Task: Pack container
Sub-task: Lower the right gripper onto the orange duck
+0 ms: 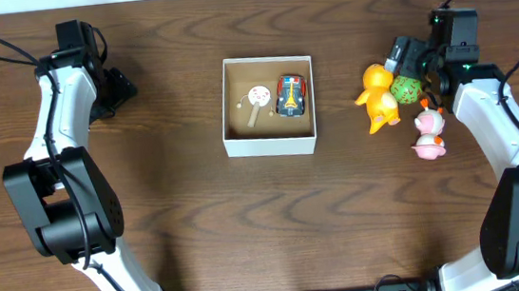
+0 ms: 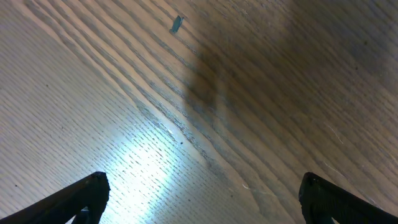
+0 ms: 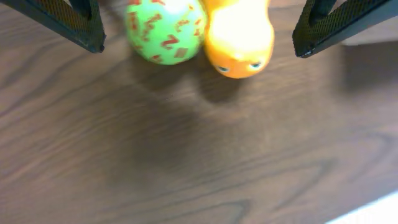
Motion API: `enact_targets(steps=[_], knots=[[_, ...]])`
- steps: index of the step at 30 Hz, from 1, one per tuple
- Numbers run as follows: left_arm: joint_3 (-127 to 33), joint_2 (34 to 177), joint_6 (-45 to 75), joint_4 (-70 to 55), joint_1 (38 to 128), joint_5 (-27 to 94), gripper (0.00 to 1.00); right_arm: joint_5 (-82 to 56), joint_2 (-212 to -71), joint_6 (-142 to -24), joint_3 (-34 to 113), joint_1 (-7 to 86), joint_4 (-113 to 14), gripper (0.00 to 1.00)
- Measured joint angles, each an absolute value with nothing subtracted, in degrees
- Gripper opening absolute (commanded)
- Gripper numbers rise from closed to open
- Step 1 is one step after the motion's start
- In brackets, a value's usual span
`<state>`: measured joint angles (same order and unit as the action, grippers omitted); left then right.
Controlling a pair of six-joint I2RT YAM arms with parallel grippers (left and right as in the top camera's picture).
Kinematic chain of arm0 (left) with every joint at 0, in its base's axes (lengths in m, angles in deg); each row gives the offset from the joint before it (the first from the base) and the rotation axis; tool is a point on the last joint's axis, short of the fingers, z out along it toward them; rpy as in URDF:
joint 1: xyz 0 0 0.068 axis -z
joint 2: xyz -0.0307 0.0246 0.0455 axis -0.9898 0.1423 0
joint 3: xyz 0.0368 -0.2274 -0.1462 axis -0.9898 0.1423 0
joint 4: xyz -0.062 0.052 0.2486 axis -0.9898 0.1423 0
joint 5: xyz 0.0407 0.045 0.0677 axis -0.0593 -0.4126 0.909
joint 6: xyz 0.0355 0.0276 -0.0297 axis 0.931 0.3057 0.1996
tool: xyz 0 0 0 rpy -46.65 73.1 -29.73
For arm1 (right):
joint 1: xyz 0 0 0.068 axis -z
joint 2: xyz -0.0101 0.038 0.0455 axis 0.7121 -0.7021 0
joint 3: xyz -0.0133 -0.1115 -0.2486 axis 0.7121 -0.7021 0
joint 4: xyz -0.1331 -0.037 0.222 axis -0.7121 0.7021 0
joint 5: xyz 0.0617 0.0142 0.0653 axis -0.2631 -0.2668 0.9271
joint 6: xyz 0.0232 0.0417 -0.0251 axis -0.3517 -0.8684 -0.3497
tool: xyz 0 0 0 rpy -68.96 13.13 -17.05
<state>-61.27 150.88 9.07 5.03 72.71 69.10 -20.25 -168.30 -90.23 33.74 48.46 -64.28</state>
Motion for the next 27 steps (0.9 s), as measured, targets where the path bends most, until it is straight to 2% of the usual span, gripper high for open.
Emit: enact_targets(steps=[4,8,13,19,27], knots=[[-61.3,150.9,9.1,5.0,72.7,69.1,0.98,-15.8,-169.3,-95.6,33.8,48.4,-67.3,0.96],[-61.3,150.9,9.0,5.0,72.7,69.1,0.98,-13.3,-171.8,-95.6,33.9,47.1,-71.0,0.95],[-61.3,150.9,9.1,5.0,72.7,69.1,0.98,-13.2,-175.5,-90.7,33.9,43.4,-71.3,0.92],[-61.3,150.9,9.1,5.0,72.7,69.1,0.98,-14.2,-178.0,-84.3,34.0,42.2,-70.6,0.84],[-61.3,150.9,9.1,5.0,72.7,69.1,0.98,-17.8,-178.0,-75.3,38.2,42.2,-60.7,0.85]])
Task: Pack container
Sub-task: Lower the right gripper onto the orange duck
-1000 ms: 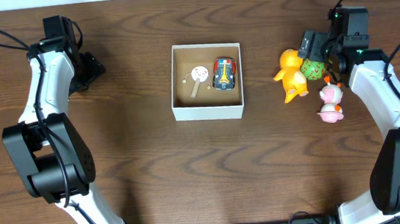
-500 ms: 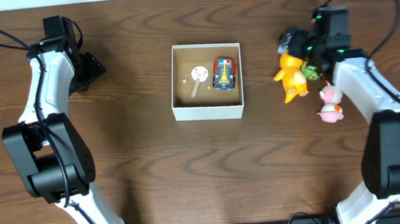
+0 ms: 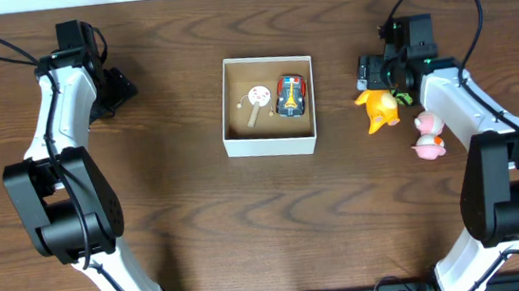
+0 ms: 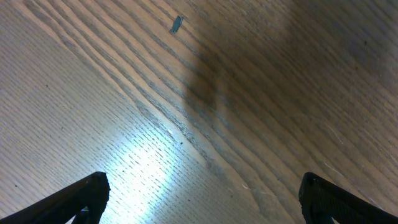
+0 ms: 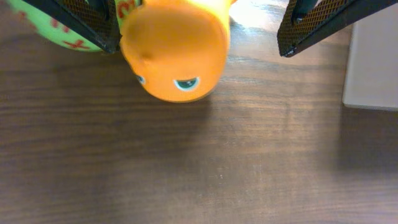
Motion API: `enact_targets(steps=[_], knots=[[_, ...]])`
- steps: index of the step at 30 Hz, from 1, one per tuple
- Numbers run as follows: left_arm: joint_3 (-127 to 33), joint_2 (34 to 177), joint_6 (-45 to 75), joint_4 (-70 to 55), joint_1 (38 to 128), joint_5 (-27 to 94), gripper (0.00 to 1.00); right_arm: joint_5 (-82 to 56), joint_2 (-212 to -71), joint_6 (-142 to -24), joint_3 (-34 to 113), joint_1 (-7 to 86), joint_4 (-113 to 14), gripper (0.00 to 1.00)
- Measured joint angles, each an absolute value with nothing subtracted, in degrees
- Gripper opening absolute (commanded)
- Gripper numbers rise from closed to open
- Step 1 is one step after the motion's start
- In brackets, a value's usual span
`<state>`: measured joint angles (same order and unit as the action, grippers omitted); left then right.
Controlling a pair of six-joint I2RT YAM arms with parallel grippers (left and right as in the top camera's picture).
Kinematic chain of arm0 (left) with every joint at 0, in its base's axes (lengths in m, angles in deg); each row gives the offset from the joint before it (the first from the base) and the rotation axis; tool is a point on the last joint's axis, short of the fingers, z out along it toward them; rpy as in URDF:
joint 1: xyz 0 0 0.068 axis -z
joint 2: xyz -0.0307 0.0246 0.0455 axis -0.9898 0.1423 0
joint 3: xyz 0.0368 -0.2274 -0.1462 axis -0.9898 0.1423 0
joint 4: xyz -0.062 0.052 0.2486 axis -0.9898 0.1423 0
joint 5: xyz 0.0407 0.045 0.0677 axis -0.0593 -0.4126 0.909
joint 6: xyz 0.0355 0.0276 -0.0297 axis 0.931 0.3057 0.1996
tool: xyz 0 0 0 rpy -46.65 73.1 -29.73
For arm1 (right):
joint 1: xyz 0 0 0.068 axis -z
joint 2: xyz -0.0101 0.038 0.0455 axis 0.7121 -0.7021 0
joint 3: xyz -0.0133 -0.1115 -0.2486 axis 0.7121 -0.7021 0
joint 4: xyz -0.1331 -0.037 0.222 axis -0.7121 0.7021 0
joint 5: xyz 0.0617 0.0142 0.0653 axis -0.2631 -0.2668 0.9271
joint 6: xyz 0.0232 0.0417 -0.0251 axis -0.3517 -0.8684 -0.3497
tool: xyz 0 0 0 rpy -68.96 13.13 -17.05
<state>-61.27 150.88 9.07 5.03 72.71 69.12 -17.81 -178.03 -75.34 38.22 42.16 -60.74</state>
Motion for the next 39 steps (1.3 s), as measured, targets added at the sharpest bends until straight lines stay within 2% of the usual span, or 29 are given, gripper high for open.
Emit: enact_targets(steps=[4,12,17,22,31,39], knots=[[-61.3,150.9,9.0,5.0,72.7,69.1,0.98,-19.1,-178.1,-71.0,42.5,42.1,-56.4,0.86],[-61.3,150.9,9.0,5.0,72.7,69.1,0.98,-20.2,-178.5,-68.2,44.7,40.8,-48.5,0.81],[-61.3,150.9,9.0,5.0,72.7,69.1,0.98,-20.5,-179.6,-67.1,44.7,38.1,-49.0,0.8],[-61.3,150.9,9.1,5.0,72.7,69.1,0.98,-20.6,-179.8,-66.4,44.7,35.3,-47.1,0.9],[-61.3,150.9,9.0,5.0,72.7,69.1,0.98,-24.1,-181.1,-65.9,44.7,35.4,-48.5,0.91],[-61.3,150.9,9.0,5.0,72.7,69.1,0.98,-24.8,-181.2,-65.9,44.7,35.4,-43.8,0.91]])
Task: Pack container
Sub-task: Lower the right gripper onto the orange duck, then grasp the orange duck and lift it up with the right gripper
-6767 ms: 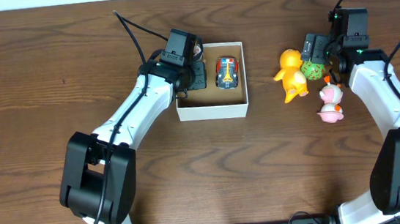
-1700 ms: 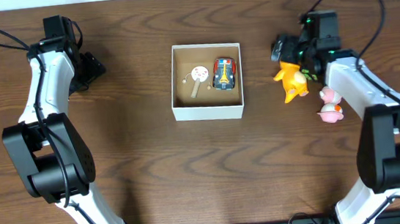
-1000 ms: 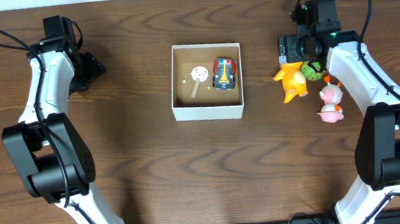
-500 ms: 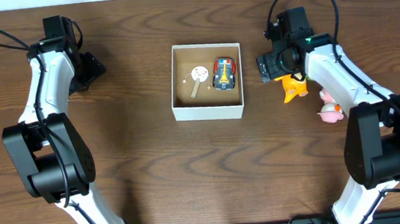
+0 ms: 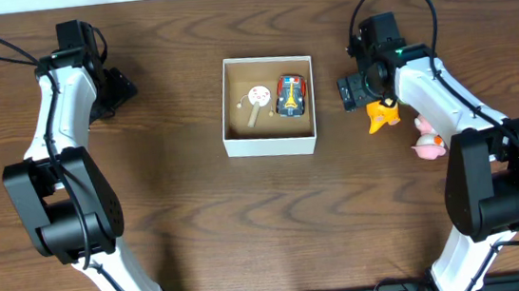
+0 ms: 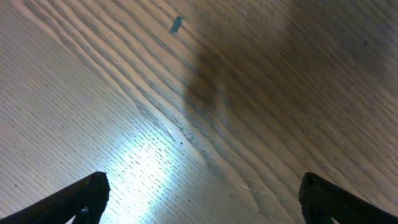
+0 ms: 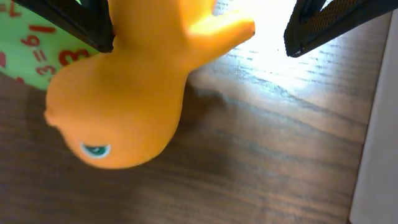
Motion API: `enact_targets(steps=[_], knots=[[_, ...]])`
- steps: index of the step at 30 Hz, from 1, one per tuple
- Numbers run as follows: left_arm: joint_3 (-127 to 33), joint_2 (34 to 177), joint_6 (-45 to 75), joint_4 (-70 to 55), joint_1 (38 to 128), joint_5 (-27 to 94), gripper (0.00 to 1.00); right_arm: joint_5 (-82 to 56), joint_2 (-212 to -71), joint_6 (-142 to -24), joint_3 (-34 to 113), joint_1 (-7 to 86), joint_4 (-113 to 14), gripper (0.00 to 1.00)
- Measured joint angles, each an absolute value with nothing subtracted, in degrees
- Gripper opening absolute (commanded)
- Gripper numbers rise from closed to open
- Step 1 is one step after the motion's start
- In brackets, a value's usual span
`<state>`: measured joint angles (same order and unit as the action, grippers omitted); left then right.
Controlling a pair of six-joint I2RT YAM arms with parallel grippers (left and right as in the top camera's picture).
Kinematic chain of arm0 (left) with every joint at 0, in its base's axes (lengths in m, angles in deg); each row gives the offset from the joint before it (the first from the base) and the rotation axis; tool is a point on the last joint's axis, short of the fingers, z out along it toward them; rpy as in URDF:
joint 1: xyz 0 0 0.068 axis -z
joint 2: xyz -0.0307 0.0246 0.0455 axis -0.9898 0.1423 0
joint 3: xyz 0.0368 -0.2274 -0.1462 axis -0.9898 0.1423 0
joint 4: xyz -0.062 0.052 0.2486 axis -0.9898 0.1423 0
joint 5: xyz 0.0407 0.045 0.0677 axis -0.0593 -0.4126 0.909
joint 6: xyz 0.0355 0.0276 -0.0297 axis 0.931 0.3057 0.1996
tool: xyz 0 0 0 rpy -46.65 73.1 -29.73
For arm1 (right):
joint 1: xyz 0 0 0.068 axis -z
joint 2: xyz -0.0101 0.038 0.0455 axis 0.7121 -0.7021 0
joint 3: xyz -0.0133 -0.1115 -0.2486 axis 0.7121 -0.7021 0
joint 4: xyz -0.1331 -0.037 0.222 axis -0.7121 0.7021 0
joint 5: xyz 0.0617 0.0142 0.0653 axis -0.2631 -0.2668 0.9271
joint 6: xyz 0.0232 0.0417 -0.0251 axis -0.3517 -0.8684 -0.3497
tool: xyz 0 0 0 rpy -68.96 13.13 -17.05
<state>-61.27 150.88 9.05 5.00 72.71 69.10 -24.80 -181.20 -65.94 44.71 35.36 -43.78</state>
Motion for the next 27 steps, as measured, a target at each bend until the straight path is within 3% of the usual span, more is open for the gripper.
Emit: enact_targets(steps=[2,7,11,16,27], knots=[[-61.3,150.9,9.0,5.0,72.7,69.1,0.98,-24.8,-181.2,-65.9,44.7,35.4,-43.4,0.89],[-61.3,150.9,9.0,5.0,72.7,69.1,0.98,-25.0,-181.2,-65.5,44.7,35.4,-40.5,0.74],[-61.3,150.9,9.0,5.0,72.7,69.1,0.98,-25.2,-181.2,-65.6,44.8,35.3,-37.9,0.82],[-61.3,150.9,9.0,5.0,72.7,69.1,0.98,-25.2,-181.2,-65.4,44.4,35.3,-39.2,0.79],[-61.3,150.9,9.0,5.0,72.7,69.1,0.98,-25.8,-182.6,-65.4,42.9,35.3,-40.6,0.34]])
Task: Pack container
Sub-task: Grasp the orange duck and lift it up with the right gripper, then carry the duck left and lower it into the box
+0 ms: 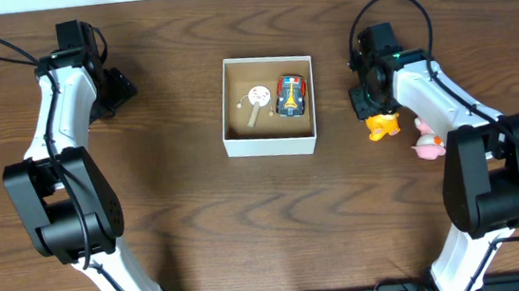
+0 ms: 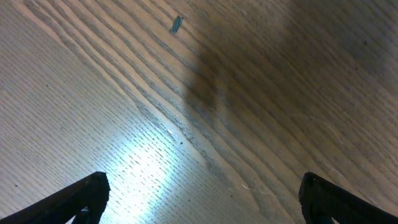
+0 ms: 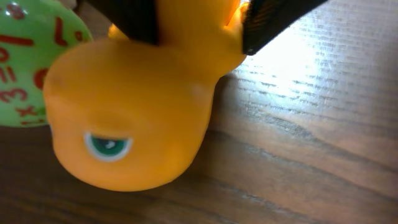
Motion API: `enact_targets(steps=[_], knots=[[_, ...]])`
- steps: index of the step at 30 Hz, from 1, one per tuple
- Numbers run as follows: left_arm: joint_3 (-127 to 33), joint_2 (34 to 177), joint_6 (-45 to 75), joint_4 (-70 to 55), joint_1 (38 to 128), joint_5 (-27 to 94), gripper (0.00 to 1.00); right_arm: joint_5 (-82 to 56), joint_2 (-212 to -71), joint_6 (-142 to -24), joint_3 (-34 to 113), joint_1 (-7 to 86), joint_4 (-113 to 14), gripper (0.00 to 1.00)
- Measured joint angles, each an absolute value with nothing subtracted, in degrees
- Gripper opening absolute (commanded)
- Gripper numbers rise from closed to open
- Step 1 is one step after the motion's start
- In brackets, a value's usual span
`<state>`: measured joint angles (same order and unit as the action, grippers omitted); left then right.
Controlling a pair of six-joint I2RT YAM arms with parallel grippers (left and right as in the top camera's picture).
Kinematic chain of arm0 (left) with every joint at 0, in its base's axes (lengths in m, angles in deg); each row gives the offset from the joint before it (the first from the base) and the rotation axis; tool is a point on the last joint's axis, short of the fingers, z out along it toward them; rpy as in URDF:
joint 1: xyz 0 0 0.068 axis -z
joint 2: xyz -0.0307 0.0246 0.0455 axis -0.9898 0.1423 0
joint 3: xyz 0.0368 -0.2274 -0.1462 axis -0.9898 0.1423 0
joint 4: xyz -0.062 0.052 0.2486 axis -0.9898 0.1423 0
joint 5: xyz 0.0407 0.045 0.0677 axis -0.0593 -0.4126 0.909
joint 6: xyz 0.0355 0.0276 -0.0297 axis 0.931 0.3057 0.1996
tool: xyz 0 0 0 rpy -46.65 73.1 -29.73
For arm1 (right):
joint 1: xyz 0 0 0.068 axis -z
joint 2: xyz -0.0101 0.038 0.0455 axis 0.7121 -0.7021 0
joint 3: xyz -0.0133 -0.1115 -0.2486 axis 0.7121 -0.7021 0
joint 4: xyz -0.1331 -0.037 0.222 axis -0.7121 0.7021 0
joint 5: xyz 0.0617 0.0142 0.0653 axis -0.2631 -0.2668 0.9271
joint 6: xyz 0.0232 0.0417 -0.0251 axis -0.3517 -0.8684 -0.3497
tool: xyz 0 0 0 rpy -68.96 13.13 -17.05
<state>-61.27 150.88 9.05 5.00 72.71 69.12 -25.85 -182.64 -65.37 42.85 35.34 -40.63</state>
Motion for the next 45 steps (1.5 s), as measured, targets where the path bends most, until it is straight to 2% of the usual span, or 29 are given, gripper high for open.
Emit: enact_targets(steps=[2,6,23,37,45], knots=[[-61.3,150.9,9.0,5.0,72.7,69.1,0.98,-25.8,-183.1,-65.3,42.9,35.3,-41.6,0.21],[-61.3,150.9,9.0,5.0,72.7,69.1,0.98,-26.1,-183.5,-65.1,43.9,35.3,-42.9,0.01],[-61.3,150.9,9.0,5.0,72.7,69.1,0.98,-28.1,-185.7,-56.2,79.6,34.7,-45.1,0.01],[-61.3,150.9,9.0,5.0,72.7,69.1,0.98,-5.2,-185.7,-51.8,82.0,27.1,-42.7,0.01],[-61.3,150.9,9.0,5.0,72.7,69.1,0.98,-2.5,-185.7,-41.0,82.0,22.5,-28.0,0.01]])
